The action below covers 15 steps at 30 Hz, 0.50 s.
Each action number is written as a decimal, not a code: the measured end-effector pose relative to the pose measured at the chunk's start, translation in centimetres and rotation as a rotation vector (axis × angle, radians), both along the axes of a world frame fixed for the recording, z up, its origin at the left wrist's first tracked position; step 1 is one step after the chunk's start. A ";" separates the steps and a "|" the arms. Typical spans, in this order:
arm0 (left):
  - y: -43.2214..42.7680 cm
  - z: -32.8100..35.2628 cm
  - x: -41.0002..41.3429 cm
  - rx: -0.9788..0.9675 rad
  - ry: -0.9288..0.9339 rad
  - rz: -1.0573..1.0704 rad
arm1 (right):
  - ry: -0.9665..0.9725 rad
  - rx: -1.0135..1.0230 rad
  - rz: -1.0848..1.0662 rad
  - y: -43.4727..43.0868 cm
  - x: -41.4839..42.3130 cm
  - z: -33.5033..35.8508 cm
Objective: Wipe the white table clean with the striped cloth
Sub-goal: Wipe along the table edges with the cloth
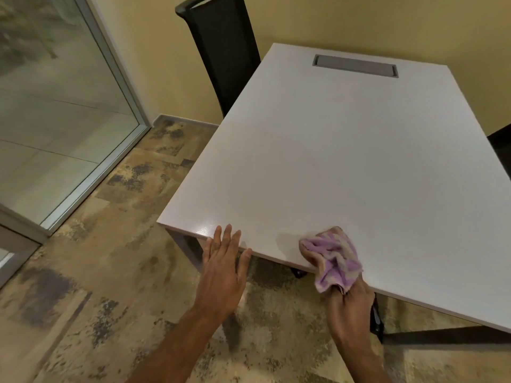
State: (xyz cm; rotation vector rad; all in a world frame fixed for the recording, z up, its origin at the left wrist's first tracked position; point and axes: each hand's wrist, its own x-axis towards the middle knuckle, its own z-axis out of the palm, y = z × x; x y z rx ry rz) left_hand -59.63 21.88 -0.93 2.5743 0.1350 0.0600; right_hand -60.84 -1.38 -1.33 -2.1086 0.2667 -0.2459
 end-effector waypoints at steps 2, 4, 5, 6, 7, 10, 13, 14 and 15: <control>-0.5 -0.1 0.0 -0.006 -0.023 0.008 | -0.047 0.225 -0.144 -0.2 0.3 0.4; -1.0 -0.3 0.0 -0.026 -0.059 0.018 | -0.117 0.330 -0.277 -0.2 0.4 0.9; -1.2 -0.4 0.0 -0.037 -0.075 0.024 | -0.151 0.345 -0.316 -0.3 0.5 1.1; -1.4 -0.5 0.1 -0.038 -0.092 0.023 | -0.188 0.338 -0.337 -0.4 0.6 1.2; -1.6 -0.7 0.2 -0.034 -0.107 0.016 | -0.213 0.321 -0.350 -0.5 0.7 1.3; -2.0 -1.6 0.9 -0.044 -0.168 -0.026 | -0.290 0.265 -0.353 -0.8 1.0 0.9; -2.1 -2.6 1.6 -0.077 -0.256 -0.048 | -0.312 0.277 -0.394 -1.0 0.8 -0.5; -2.2 -3.0 1.7 -0.091 -0.295 -0.048 | -0.298 0.284 -0.413 -1.0 0.8 -1.3; -2.1 -3.5 1.7 -0.105 -0.333 -0.038 | -0.274 0.286 -0.426 -1.0 0.7 -2.1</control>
